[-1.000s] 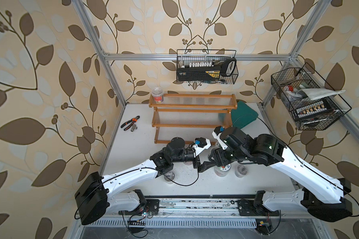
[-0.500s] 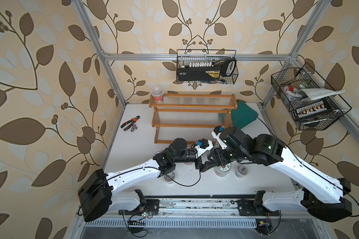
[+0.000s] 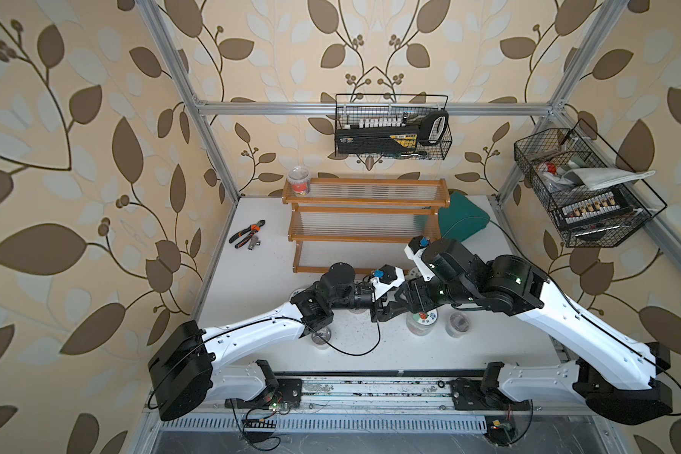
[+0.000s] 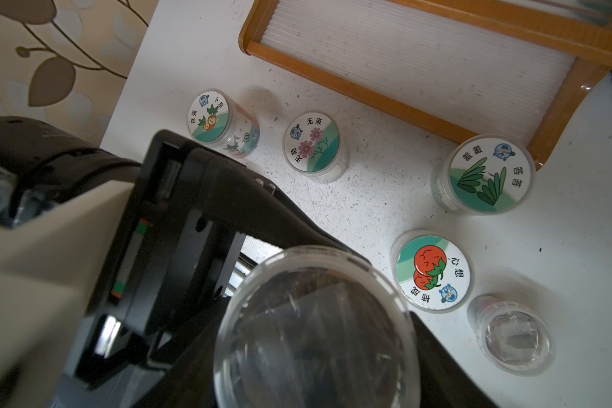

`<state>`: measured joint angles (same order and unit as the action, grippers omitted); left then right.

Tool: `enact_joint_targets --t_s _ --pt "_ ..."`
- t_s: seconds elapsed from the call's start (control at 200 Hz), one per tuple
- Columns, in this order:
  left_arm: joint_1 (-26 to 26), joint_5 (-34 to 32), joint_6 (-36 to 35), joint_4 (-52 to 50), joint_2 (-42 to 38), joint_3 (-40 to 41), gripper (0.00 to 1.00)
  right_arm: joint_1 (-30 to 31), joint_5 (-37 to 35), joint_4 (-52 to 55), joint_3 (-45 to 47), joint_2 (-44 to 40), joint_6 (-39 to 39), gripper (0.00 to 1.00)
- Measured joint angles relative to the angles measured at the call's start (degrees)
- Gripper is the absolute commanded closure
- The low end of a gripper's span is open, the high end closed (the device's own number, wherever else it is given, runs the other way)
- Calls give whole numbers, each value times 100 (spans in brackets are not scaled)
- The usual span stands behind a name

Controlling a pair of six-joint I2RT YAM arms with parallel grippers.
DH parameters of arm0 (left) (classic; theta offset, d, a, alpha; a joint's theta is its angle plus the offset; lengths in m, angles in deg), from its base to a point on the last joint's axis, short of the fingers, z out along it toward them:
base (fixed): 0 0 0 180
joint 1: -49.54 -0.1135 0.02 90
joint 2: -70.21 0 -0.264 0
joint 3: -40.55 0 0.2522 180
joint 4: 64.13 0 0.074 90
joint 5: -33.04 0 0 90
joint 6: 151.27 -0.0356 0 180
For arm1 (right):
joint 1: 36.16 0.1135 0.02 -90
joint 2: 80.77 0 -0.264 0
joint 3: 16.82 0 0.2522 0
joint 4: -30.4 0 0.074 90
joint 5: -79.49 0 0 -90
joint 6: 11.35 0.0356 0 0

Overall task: Place the seed container on the shelf
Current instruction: Pick up the seed jar at the center of the board.

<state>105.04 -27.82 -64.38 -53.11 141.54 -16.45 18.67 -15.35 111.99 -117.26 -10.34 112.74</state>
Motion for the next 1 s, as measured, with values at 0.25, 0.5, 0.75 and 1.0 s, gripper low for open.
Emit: enact_joint_targets --t_s 0.25,0.5,0.75,1.0 --pt "0 -31 63 -20 0 0 49 -9 -92 -13 2 -160 -111 4" --pt "0 -463 179 94 0 9 50 13 -310 -199 57 -964 -111 1" --pt "-2 -1585 212 214 -46 107 50 13 -883 -409 542 -1882 7 1" --pt "-398 -2723 210 17 -260 44 50 13 -1019 -728 1692 -2135 227 1"
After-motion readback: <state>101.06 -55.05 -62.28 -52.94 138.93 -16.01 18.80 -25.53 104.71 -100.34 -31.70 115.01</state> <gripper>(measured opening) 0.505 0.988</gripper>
